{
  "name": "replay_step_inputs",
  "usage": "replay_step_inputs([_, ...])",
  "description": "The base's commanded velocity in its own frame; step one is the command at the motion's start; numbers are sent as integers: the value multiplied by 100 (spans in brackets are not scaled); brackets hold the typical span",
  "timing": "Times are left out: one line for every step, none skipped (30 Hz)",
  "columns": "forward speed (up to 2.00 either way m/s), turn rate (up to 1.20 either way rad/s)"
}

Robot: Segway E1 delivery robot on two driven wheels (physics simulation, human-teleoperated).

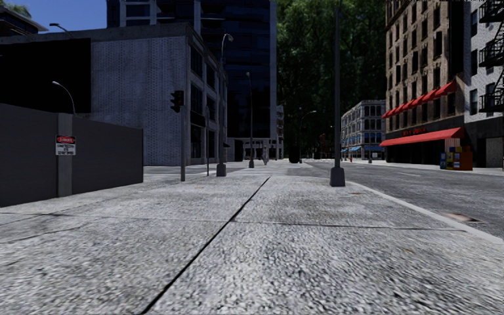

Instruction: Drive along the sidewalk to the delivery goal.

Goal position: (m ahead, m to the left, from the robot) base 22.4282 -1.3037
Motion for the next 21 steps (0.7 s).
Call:
replay_step_inputs([200,36])
replay_step_inputs([200,34])
replay_step_inputs([200,34])
replay_step_inputs([200,30])
replay_step_inputs([200,25])
replay_step_inputs([200,16])
replay_step_inputs([200,16])
replay_step_inputs([200,4])
replay_step_inputs([200,0])
replay_step_inputs([200,0])
replay_step_inputs([200,0])
replay_step_inputs([200,0])
replay_step_inputs([200,0])
replay_step_inputs([200,0])
replay_step_inputs([200,0])
replay_step_inputs([200,0])
replay_step_inputs([200,0])
replay_step_inputs([200,0])
replay_step_inputs([200,0])
replay_step_inputs([200,0])
replay_step_inputs([200,0])
